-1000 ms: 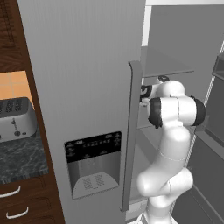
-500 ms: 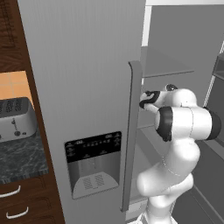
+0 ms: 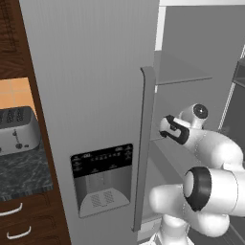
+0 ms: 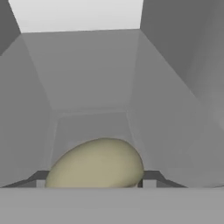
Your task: Place one mushroom and one fish in each tupperware on the nearby counter, to pack two identical lunches.
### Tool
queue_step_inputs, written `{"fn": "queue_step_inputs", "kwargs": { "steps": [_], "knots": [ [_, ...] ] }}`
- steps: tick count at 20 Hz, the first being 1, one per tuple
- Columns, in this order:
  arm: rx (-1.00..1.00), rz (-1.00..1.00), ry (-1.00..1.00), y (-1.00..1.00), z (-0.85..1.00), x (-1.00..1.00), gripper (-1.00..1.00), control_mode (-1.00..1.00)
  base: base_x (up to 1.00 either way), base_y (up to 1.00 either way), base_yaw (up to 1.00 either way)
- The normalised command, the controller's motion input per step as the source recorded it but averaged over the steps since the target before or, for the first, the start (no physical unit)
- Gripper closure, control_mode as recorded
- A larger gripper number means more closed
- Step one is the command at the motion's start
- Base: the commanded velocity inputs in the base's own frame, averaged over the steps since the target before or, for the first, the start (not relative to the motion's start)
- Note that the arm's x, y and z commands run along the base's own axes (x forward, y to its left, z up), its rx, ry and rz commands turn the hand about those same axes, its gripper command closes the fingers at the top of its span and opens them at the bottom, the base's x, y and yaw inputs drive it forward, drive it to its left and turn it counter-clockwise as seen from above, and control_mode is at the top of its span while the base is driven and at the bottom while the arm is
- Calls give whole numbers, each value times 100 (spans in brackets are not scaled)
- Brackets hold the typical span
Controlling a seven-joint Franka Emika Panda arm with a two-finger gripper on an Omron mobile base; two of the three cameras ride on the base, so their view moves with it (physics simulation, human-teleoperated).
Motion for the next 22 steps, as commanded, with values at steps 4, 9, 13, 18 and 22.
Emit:
{"fn": "queue_step_inputs", "kwargs": {
  "steps": [4,9,13,18,22],
  "knots": [
    [0,0,2,21,79,-88,100,-100,0,0,0],
    [0,0,0,7,75,-88,100,-100,0,0,0],
    [0,0,0,0,69,-88,100,-100,0,0,0],
    [0,0,2,4,40,-72,100,-100,0,0,0],
    [-1,0,0,21,0,-38,100,-100,0,0,0]
  ]
}}
